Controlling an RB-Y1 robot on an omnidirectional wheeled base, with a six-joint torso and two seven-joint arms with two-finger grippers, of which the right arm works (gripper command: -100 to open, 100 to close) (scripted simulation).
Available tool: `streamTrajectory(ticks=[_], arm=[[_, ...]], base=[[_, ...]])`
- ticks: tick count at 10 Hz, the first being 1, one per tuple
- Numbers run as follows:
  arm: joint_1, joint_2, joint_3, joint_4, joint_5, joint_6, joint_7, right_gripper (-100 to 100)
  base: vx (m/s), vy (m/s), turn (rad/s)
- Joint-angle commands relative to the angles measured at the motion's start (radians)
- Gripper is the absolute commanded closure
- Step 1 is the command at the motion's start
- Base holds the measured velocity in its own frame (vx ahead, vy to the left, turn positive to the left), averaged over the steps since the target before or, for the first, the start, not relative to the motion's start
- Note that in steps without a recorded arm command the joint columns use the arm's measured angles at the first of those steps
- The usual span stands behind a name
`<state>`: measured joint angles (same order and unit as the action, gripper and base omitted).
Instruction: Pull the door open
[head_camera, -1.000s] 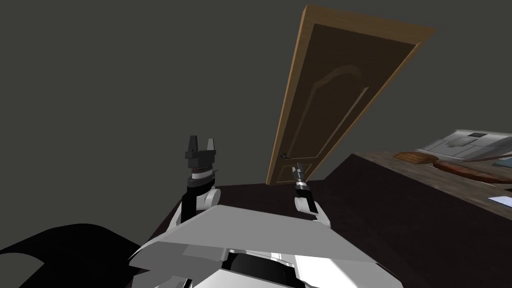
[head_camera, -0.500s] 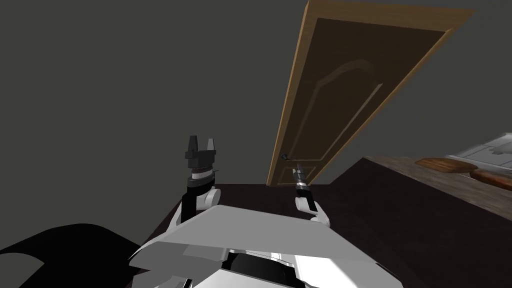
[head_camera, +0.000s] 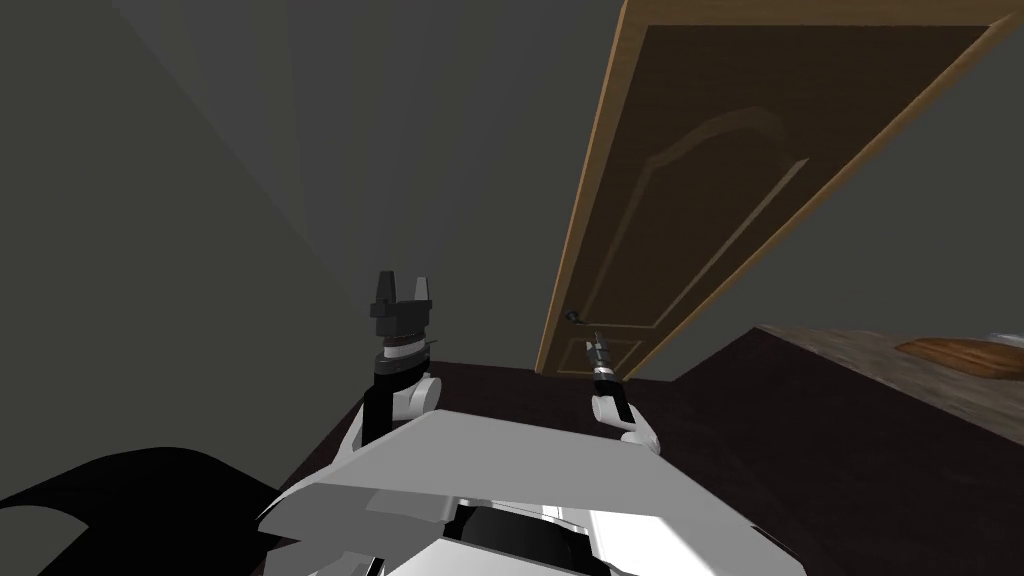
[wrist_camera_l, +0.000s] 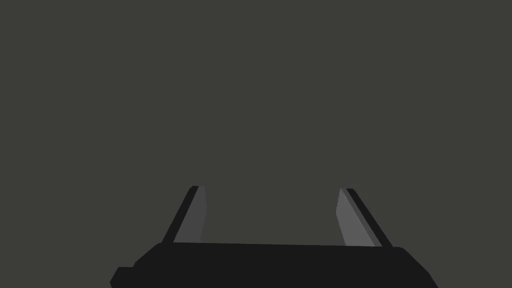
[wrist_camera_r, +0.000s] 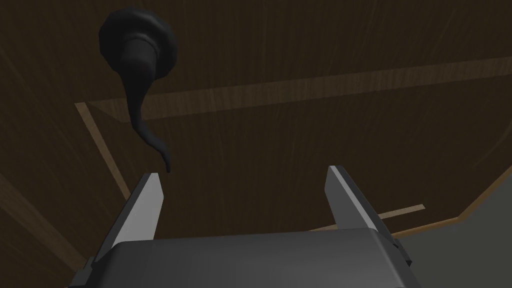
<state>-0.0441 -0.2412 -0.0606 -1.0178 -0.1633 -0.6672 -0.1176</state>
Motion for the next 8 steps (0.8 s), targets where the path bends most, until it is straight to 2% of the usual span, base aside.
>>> streamTrajectory(ticks=[1,3,4,6,7,8], arm=[[-0.017,-0.007,-0.002,0.05,-0.007,-0.005,-0.005,-100],[-0.049,-0.02,-0.004,0.13,-0.02,-0.016,-0.012,-100],[-0.062,-0.026,-0.005,0.166,-0.026,-0.021,-0.016,-100],[-0.089,-0.037,-0.008,0.226,-0.037,-0.03,-0.023,-100],[-0.089,-0.037,-0.008,0.235,-0.037,-0.03,-0.023,-100],[-0.101,-0.042,-0.009,0.266,-0.042,-0.034,-0.026,-100]], base=[[-0.002,-0.057,0.095],[-0.01,-0.092,0.27],[-0.009,-0.116,0.091],[-0.008,-0.113,0.227],[-0.023,-0.068,0.032],[-0.024,-0.052,0.105]])
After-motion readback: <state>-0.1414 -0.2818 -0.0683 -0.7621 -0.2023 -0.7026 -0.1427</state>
